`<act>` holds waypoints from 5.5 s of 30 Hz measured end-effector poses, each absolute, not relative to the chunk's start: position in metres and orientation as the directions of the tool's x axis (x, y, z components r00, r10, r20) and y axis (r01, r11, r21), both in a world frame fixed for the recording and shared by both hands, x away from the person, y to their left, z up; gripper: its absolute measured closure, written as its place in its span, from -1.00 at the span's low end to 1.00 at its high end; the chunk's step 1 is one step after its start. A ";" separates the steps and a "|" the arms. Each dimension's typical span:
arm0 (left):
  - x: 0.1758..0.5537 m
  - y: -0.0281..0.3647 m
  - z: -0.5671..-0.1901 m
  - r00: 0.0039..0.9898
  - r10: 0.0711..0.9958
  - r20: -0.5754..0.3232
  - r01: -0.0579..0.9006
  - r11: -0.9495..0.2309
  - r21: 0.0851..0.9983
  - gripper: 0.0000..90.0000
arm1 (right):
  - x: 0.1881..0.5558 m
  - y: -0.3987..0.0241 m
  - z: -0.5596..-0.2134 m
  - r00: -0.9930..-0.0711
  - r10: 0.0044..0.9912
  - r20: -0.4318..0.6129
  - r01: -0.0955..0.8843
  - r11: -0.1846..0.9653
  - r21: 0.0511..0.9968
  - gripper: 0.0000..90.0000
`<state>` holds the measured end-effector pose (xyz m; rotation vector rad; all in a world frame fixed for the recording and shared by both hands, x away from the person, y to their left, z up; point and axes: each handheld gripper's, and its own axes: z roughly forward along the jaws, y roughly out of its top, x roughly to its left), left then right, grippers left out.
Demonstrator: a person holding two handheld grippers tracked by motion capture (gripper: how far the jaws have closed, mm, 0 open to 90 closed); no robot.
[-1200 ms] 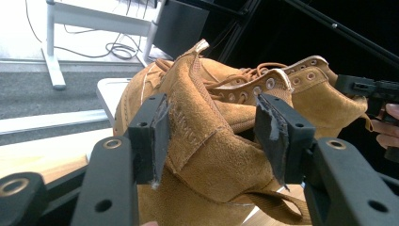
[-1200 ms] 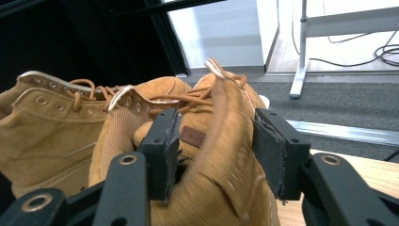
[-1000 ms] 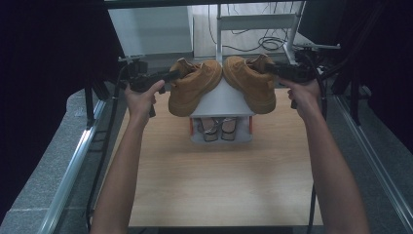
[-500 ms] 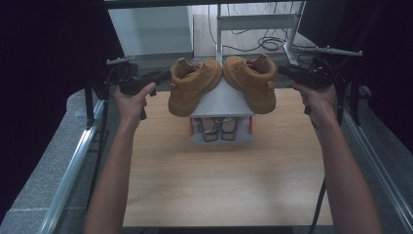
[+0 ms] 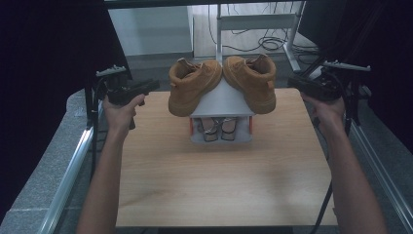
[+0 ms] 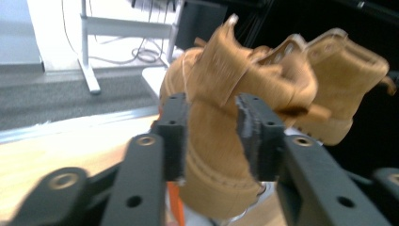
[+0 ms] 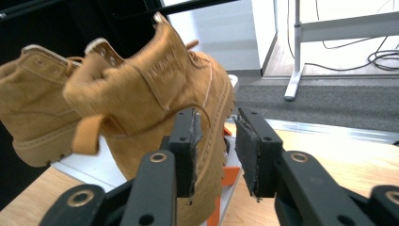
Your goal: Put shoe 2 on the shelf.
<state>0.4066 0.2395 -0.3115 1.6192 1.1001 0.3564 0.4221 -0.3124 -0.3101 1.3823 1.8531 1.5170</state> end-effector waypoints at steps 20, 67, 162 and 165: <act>0.422 0.222 -0.349 0.508 0.818 -0.269 0.535 -0.055 0.843 0.99 | 0.434 -0.301 -0.347 -0.434 0.877 0.205 0.484 0.035 0.874 0.99; 0.439 0.171 -0.337 0.562 0.756 -0.335 0.546 -0.035 0.837 0.99 | 0.439 -0.250 -0.348 -0.480 0.866 0.140 0.446 0.103 0.889 0.99; 0.380 0.182 -0.385 0.570 0.795 -0.209 0.444 -0.084 0.892 0.49 | 0.395 -0.253 -0.392 -0.594 0.789 0.157 0.326 0.058 0.943 0.49; 0.371 0.187 -0.393 0.569 0.794 -0.214 0.448 -0.081 0.891 0.43 | 0.388 -0.256 -0.399 -0.597 0.787 0.159 0.329 0.060 0.942 0.47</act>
